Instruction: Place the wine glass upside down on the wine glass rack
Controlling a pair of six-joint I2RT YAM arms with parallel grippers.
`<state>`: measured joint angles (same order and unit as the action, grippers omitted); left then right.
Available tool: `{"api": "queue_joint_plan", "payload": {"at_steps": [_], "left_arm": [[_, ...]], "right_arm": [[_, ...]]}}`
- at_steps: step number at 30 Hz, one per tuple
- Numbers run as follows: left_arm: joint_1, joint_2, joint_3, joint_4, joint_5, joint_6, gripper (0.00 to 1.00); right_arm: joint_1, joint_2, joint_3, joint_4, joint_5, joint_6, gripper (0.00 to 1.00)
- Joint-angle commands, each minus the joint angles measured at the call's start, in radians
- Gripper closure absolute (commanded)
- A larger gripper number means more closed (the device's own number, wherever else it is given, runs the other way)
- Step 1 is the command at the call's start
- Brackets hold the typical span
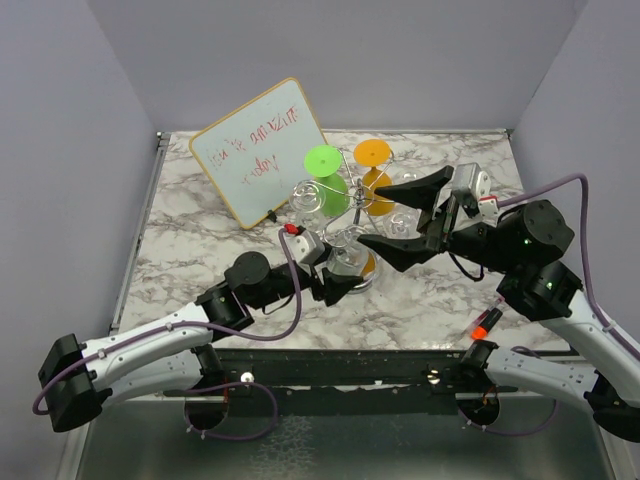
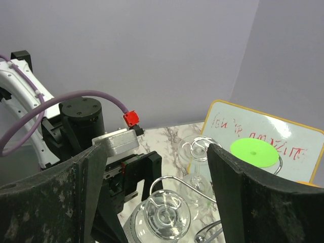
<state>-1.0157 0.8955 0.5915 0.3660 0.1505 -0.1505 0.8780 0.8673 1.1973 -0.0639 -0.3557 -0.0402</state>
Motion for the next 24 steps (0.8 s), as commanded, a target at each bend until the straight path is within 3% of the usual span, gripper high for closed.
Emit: {"api": "queue_joint_plan", "payload": {"at_steps": [1,24], "left_arm": [[0.002,0.004,-0.005,0.133,-0.040,-0.030,0.63],[0.002,0.031,-0.034,0.202,-0.278,-0.071,0.64]], "right_arm": [[0.007,-0.009,-0.008,0.037,0.003,0.017,0.15],[0.006,-0.016,-0.017,0.044,0.013,0.025,0.15]]}}
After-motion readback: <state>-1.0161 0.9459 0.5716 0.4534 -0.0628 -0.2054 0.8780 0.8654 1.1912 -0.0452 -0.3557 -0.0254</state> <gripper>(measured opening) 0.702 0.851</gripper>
